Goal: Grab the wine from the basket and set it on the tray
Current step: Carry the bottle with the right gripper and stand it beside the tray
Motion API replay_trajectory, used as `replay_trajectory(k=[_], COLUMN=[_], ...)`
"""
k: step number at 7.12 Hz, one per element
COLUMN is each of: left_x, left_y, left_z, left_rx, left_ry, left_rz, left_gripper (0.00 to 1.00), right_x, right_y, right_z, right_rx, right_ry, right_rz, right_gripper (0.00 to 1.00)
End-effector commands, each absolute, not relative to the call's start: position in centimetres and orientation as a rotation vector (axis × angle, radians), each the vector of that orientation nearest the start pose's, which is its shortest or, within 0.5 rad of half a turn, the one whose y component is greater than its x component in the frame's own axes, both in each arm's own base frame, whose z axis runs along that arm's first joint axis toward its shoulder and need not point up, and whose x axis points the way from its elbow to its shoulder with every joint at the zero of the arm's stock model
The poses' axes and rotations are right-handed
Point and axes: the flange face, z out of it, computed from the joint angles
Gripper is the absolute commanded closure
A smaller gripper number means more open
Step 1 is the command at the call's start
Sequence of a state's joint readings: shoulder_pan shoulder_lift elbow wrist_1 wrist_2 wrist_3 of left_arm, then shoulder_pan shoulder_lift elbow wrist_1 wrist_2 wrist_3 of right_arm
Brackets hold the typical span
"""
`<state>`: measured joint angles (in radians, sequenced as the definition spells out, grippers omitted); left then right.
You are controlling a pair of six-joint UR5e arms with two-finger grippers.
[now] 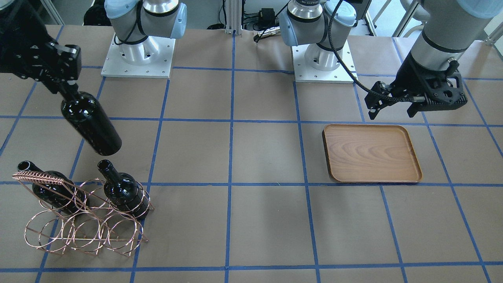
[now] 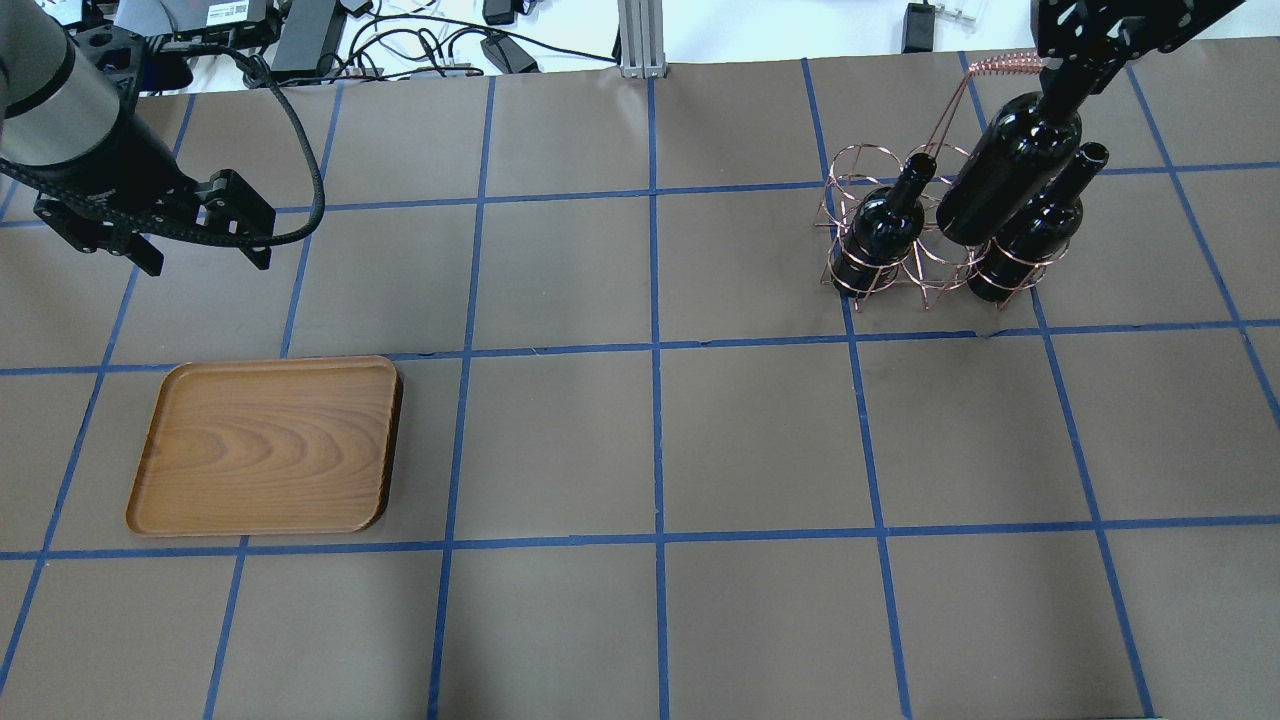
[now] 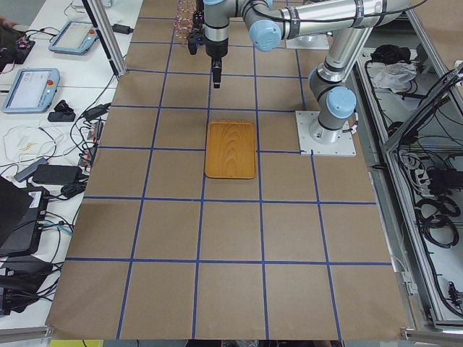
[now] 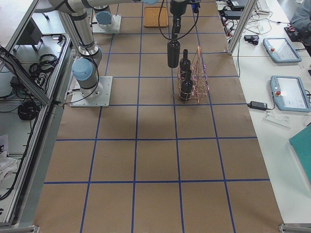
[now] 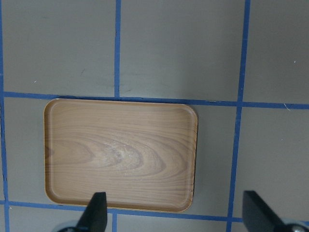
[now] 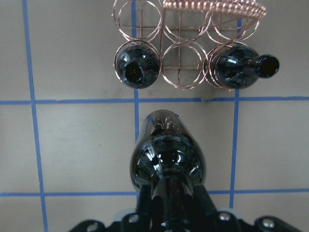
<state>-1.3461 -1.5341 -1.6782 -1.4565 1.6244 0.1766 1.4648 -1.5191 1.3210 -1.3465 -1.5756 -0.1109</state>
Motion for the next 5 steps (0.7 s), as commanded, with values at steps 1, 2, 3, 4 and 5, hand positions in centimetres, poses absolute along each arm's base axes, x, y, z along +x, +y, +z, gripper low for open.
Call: replay_trajectory(k=[1,2,3,4,5], left_x=[-1.6,-1.5,-1.6,-1.3,-1.3], left_y=[-49.8,-50.3,-50.5,-50.6,-50.5], left_z=[45.7,44.9,44.8,44.8,45.2], left_rx=[-0.079,-0.081,-0.081,-0.081,-0.083], left_ry=[3.078,3.089,3.087,3.080,3.075], left_rz=[-0.010,-0.001,0.000,0.002,-0.008], left_gripper=[0.00,0.00,0.00,0.00,0.00], right_x=[12.6,16.5,21.4,25.5,30.5], right_y=[-49.8,-49.1,-47.4,-47.1,-46.4], right_z=[53.0,51.5,49.2,47.2,44.8], right_rx=[0.007,0.127,0.081,0.176,0.204], right_ry=[3.136,3.141,3.148,3.150,3.160], right_rz=[0.142,0.159,0.181,0.144,0.150], right_gripper=[0.91,0.92,0.92,0.92,0.92])
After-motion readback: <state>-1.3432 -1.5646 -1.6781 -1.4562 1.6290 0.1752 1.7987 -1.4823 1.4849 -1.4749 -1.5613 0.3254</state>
